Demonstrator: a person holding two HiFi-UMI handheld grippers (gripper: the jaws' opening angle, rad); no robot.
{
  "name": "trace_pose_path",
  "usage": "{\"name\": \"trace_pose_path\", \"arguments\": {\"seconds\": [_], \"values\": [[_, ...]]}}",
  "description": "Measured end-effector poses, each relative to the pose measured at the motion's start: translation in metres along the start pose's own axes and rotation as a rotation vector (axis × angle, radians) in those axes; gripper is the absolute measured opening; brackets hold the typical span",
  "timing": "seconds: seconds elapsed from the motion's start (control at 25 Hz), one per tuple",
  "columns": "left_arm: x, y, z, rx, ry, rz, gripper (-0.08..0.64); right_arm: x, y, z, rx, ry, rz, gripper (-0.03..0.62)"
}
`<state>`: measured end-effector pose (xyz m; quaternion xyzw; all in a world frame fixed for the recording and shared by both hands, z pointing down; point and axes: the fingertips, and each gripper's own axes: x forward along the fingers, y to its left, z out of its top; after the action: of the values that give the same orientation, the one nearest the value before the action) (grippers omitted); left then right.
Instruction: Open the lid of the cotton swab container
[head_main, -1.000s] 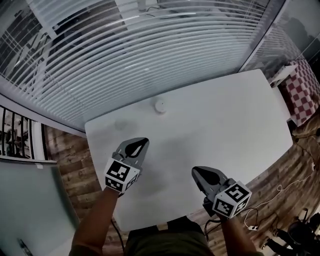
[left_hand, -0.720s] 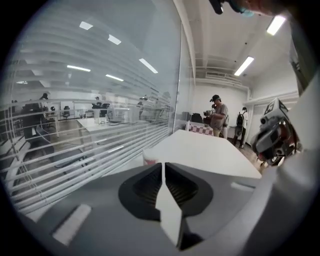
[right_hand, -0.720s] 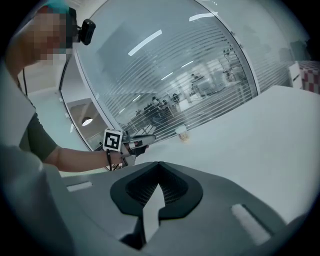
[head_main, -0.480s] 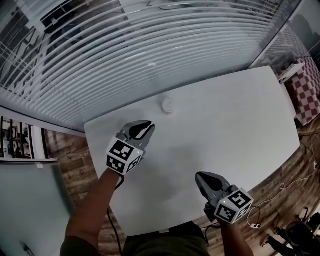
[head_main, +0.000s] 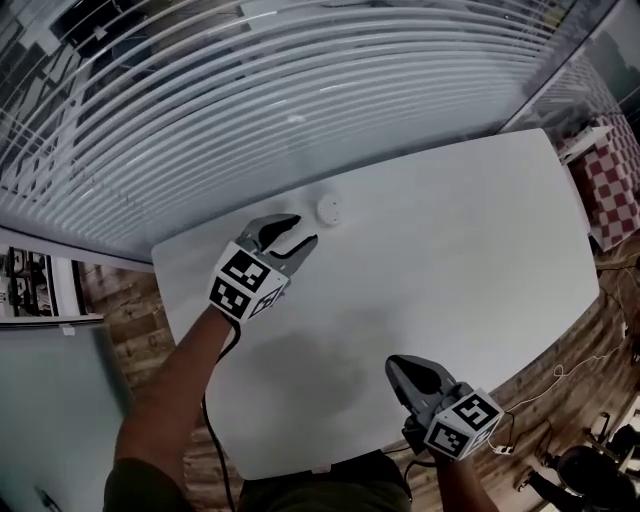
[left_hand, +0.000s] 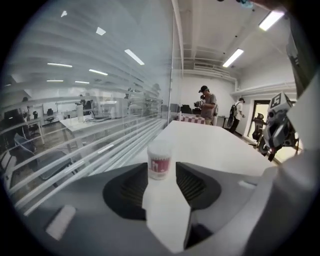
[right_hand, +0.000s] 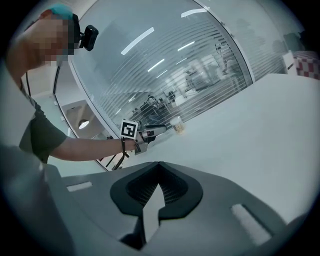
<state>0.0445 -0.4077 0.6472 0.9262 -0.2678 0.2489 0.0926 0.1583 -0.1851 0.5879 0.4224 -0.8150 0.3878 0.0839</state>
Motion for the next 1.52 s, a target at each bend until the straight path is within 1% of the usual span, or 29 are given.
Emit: {"name": "trace_pose_path", "arguments": {"seconds": [0.24,0.48,0.6,1.0,1.16,1.28,1.36,1.52], "values": [[0.027,0.0,-0.01,0.039,0.048,-0.061,0.204,0.0,-0.011,-0.005,0.013,0.011,-0.008,0.009],[0.043,0.003,-0.012,0.055,0.056,-0.096,0.247,0.0,-0.021,-0.006,0.025,0.01,-0.019,0.009],[0.052,0.0,-0.015,0.078,0.074,-0.113,0.27,0.001,-0.025,-0.009,0.033,0.015,-0.023,0.009],[0.068,0.001,-0.014,0.133,0.099,-0.133,0.279,0.003,-0.031,-0.015,0.049,0.025,-0.029,0.009],[0.071,-0.002,-0.006,0.137,0.109,-0.141,0.279,0.004,-0.031,-0.015,0.054,0.025,-0.029,0.009],[0.074,-0.006,-0.006,0.168,0.129,-0.147,0.279,0.005,-0.03,-0.017,0.055,0.029,-0.027,0.009],[0.075,-0.005,-0.008,0.185,0.136,-0.145,0.279,0.006,-0.03,-0.019,0.056,0.033,-0.026,0.009],[0.078,0.0,-0.008,0.188,0.144,-0.129,0.278,0.008,-0.031,-0.02,0.06,0.043,-0.027,0.009]]}}
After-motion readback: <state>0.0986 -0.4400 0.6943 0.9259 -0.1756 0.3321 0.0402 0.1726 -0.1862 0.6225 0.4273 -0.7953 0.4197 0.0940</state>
